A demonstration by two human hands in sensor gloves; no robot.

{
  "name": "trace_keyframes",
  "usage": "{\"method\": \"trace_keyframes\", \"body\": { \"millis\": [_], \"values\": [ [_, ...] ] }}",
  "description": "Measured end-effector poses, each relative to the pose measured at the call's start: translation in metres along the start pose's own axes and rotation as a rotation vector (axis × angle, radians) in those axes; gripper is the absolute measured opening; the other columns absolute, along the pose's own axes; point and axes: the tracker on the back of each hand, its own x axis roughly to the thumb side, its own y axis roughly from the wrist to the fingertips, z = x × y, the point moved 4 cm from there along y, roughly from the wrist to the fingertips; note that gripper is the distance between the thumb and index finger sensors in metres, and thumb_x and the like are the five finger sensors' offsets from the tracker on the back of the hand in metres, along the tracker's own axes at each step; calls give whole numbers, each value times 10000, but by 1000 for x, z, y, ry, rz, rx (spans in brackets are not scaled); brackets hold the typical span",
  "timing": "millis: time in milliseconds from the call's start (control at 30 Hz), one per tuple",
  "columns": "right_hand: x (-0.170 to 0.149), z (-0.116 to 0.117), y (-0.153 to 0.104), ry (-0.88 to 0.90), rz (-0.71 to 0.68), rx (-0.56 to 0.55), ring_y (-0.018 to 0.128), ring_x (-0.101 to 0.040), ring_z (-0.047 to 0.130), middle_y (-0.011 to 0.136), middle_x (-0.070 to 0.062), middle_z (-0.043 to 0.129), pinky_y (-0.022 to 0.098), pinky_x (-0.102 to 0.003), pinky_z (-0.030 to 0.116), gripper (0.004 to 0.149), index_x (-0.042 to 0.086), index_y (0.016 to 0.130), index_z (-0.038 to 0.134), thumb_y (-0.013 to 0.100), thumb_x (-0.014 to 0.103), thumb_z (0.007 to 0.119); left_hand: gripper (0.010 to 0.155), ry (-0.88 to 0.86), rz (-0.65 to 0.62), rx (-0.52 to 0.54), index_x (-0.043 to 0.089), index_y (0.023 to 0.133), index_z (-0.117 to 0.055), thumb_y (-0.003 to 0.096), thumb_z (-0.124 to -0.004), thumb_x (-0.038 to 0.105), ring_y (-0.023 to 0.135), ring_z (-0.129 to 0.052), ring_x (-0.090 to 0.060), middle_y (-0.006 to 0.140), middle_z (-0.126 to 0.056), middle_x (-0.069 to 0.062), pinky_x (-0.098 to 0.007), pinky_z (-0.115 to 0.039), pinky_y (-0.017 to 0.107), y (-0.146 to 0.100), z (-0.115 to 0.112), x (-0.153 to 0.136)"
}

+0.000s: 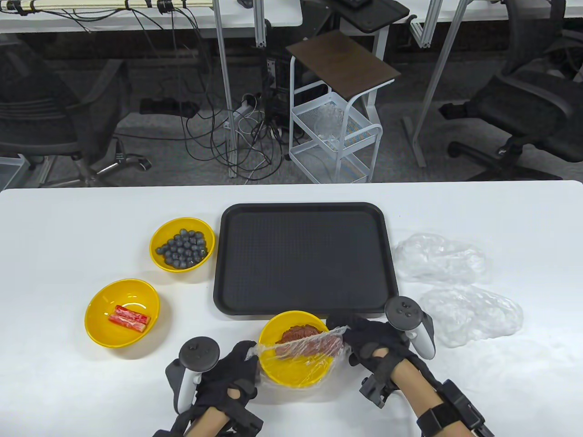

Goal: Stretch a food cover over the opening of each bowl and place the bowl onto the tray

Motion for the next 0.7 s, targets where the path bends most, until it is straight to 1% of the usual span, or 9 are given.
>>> {"method": "trace_keyframes", "body": {
  "millis": [133,167,267,300,433,500,567,633,700],
  "values": [
    [-4,-1,8,72,27,46,649,-358,1035,895,-73,946,344,-424,902,496,233,961,810,470,287,764,455,-61,10,-53,445,970,-759,518,-716,467,462,-1068,-252,764,-999,12,-379,-911,325,7,1,-3],
    [-4,0,10,79,35,56,640,-362,1037,863,-88,967,346,-430,901,485,219,953,821,477,285,760,449,-67,8,-66,449,965,-765,519,-717,460,466,-1067,-255,767,-996,8,-383,-910,327,9,2,-3],
    [-2,5,13,39,46,78,618,-362,1042,811,-92,997,346,-433,900,503,212,971,801,474,289,766,444,-64,13,-112,447,960,-778,522,-713,452,479,-1064,-260,774,-991,4,-389,-908,338,15,3,-1],
    [-1,7,13,11,50,83,609,-350,1045,809,-89,996,347,-430,900,506,215,975,795,475,293,765,442,-63,13,-122,439,958,-780,522,-710,448,478,-1060,-282,774,-992,2,-392,-907,339,17,3,1],
    [2,8,18,-42,50,74,555,-328,1053,767,-94,1010,329,-415,903,487,200,957,817,483,301,766,442,-63,15,-176,383,956,-781,523,-699,426,497,-1059,-284,785,-985,-5,-404,-904,348,26,3,6],
    [3,10,19,-51,49,74,540,-332,1047,789,-99,996,327,-412,902,484,191,952,821,484,302,770,446,-62,22,-224,346,959,-773,526,-692,416,511,-1056,-293,788,-984,-10,-413,-901,355,32,2,8],
    [4,10,20,-55,52,64,553,-321,1040,869,-101,951,337,-411,900,486,194,955,820,483,301,779,451,-49,39,-271,322,965,-766,531,-690,420,523,-1054,-300,793,-978,-16,-422,-899,368,36,2,11],
    [5,10,22,-52,52,63,547,-327,1042,867,-108,953,334,-413,902,492,188,949,827,471,295,790,460,-24,62,-280,284,966,-762,532,-690,419,527,-1052,-312,787,-982,-22,-433,-897,371,39,4,14],
    [4,10,24,-45,59,70,538,-328,1044,850,-115,961,331,-415,902,485,179,938,839,470,298,790,466,34,79,-259,262,956,-770,531,-697,437,517,-1056,-311,772,-992,-20,-429,-899,365,40,7,18]
  ]
}}
